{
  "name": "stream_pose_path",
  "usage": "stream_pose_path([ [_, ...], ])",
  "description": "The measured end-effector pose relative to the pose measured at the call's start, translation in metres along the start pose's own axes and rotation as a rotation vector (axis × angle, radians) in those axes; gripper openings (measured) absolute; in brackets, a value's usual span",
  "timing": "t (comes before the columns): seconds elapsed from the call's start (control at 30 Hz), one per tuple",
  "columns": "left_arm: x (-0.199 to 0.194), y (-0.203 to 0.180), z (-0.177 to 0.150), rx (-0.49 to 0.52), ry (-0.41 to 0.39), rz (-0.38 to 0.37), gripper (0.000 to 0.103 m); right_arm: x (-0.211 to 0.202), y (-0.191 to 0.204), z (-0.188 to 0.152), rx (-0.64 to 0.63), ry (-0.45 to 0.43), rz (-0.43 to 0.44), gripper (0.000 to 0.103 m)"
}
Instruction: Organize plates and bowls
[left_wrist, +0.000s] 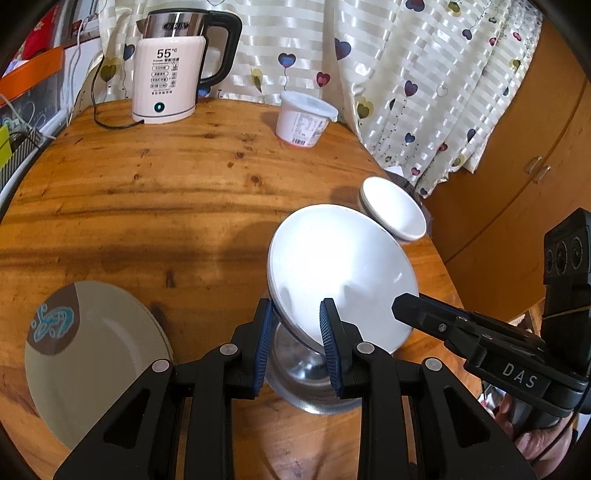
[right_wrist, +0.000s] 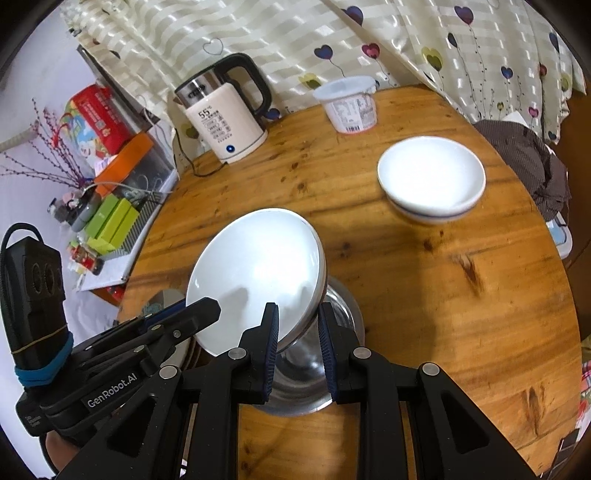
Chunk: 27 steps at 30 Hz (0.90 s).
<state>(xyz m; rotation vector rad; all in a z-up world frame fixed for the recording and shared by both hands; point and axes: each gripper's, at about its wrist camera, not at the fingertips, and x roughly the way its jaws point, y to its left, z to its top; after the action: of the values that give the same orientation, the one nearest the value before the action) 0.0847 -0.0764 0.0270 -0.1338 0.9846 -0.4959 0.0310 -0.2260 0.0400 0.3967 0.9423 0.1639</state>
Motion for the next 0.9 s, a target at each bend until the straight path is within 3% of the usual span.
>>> stream_pose_path([
  [0.9, 0.018, -0.001, -0.023, -0.004, 0.089, 0.008, 0.027, 0.011, -0.015, -0.023, 0.019, 0.083, -0.016, 0.022],
])
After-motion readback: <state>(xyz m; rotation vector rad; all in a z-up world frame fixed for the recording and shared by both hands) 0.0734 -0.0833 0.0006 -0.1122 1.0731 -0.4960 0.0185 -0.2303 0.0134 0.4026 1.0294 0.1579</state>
